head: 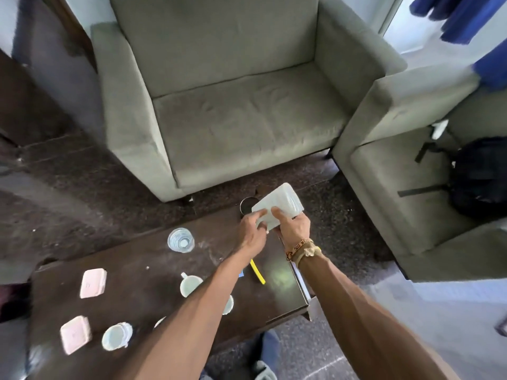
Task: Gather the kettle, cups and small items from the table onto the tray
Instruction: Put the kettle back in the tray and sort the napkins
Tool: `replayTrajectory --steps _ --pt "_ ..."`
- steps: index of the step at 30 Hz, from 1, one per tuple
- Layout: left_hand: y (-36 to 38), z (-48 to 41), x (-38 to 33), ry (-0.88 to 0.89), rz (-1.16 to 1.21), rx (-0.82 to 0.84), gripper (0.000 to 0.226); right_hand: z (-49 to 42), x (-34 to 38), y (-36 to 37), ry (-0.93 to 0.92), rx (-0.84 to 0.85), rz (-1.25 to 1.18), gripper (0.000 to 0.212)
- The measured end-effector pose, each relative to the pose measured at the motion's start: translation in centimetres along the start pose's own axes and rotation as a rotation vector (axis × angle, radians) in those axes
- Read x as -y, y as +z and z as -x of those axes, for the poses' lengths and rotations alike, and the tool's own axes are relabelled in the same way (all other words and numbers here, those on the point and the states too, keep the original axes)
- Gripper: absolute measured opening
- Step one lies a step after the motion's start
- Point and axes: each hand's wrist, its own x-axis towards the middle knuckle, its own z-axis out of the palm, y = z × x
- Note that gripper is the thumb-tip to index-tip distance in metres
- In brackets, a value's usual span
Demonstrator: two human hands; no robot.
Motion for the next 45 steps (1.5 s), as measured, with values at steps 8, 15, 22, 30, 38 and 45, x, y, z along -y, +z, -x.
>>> replayTrajectory --steps 8,15,22,30,38,45 --pt "0.9 -3.3 0.7 -0.112 0.243 0.044 0.057 -3.6 -1.9 2.3 -0.026 0.066 0.082 0.007" --pt "2.1 -6.8 3.2 -0.178 0.294 0.069 0.06 -7.2 -5.1 3.0 0.081 0.071 0.034 0.031" --pt "2.8 -11.7 5.3 -0.197 0.308 0.078 0.06 -11.7 -6.6 4.5 0.07 0.086 0.048 0.027" --pt "3.5 -15.8 8.0 -0.24 0.361 0.067 0.057 -16.1 -8.2 6.4 0.058 0.124 0.221 0.022" --pt "4.1 -17.2 10.6 -0.287 0.444 0.053 0.059 -17.3 -10.0 7.1 0.033 0.153 0.355 0.034" --pt "4.8 -17.6 11.1 -0.279 0.491 0.051 0.058 -17.9 -10.4 7.6 0.035 0.13 0.431 0.034"
